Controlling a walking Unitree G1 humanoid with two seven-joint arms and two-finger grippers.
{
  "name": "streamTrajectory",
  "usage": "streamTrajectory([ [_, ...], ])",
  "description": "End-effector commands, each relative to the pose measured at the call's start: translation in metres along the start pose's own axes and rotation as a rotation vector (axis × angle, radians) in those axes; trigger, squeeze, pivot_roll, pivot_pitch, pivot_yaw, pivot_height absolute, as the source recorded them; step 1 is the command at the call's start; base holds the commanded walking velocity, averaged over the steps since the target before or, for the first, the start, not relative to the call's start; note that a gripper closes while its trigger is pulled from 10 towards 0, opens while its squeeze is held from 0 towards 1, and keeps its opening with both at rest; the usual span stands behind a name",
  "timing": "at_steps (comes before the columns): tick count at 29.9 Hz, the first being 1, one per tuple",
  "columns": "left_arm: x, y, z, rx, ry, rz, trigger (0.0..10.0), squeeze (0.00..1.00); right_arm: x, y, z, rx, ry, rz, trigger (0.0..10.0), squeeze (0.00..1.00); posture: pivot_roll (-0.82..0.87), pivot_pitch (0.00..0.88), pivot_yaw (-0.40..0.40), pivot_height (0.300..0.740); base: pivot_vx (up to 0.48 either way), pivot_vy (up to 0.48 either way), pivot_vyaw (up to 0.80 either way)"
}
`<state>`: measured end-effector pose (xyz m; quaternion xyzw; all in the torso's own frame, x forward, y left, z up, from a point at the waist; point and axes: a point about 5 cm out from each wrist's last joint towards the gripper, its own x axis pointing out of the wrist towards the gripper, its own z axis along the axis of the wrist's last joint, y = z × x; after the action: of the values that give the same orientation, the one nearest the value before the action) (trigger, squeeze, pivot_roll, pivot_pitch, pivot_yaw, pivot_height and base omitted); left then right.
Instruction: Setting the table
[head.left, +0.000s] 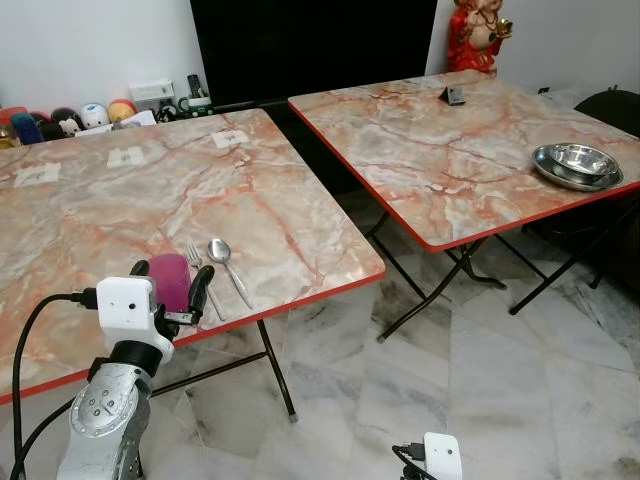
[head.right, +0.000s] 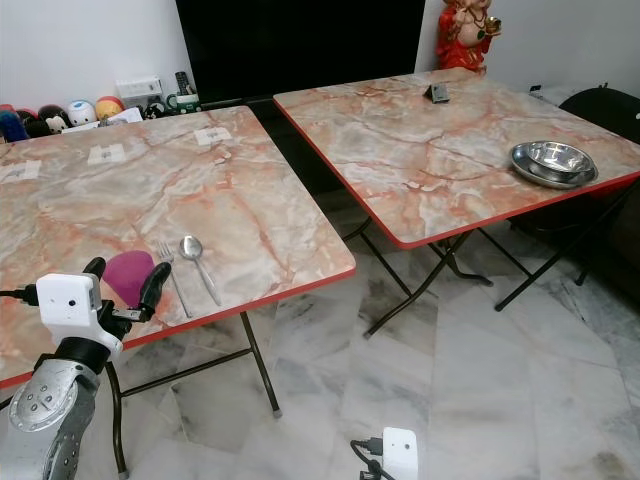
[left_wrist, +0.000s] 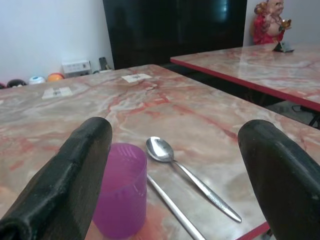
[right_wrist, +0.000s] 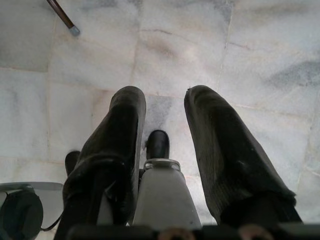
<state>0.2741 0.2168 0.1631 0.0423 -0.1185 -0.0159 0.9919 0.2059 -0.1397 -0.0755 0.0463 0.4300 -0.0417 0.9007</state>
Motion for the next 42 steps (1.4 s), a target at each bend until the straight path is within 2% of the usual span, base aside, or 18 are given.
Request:
streamTrajectory([
  [1,-0.002,-0.001,0.004,0.0,-0.008,-0.008,10.0,0.0,-0.001,0.001,-0.008,-0.002,0.029,0.004,10.0,0.0,0.13,0.081,0.013,0.74,0.0,0.244,0.0],
  [15,-0.006,-0.004,0.002,-0.005,0.014,-0.027,10.0,0.0,-0.002,0.001,-0.012,-0.003,0.039,0.004,10.0,0.0,0.13,0.09,0.025,0.74,0.0,0.283,0.0],
  [28,-0.005,-0.009,0.002,-0.007,0.018,-0.05,10.0,0.0,-0.003,0.002,-0.014,-0.006,0.042,0.006,10.0,0.0,0.13,0.086,0.029,0.74,0.0,0.239,0.0],
  [42,-0.002,-0.018,0.007,0.032,0.003,-0.108,10.0,0.0,-0.002,0.003,-0.013,0.0,0.04,0.006,10.0,0.0,0.13,0.102,0.031,0.74,0.0,0.0,0.0],
])
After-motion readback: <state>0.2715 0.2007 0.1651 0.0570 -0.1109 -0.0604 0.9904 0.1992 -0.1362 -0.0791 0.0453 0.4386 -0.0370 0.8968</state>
